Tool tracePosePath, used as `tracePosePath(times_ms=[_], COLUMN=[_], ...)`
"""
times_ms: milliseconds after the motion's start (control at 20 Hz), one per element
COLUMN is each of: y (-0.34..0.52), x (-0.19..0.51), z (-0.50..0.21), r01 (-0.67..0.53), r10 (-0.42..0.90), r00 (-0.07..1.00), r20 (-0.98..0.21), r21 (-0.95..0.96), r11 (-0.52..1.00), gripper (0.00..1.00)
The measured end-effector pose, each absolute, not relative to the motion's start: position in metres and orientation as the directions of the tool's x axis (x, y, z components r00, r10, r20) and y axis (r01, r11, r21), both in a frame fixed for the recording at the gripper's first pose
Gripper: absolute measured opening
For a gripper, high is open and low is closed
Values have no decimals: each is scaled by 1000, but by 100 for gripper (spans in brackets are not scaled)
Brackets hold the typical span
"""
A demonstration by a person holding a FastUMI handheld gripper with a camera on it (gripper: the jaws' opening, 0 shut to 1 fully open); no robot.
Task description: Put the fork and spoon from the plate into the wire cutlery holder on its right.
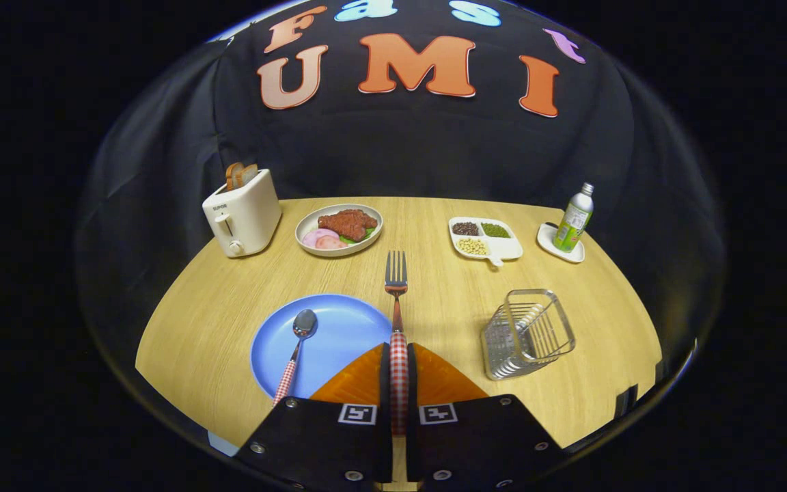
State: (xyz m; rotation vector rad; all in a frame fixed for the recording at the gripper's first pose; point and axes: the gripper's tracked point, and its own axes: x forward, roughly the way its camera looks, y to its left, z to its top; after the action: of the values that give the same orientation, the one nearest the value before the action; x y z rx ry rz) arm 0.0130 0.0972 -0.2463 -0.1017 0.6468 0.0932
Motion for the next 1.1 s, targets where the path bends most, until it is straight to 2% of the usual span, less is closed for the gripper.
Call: tracePosePath(times_ms=[300, 550, 1100], y=[32, -11, -43], x=[9, 6, 6], z=[-218, -211, -214], r01=[-120, -175, -297], r10=[11, -4, 21], r00=[782, 727, 447], r20=[-623, -687, -894], r21=[-133, -191, -127], r11=[984, 966, 946], gripper=[8, 8, 8])
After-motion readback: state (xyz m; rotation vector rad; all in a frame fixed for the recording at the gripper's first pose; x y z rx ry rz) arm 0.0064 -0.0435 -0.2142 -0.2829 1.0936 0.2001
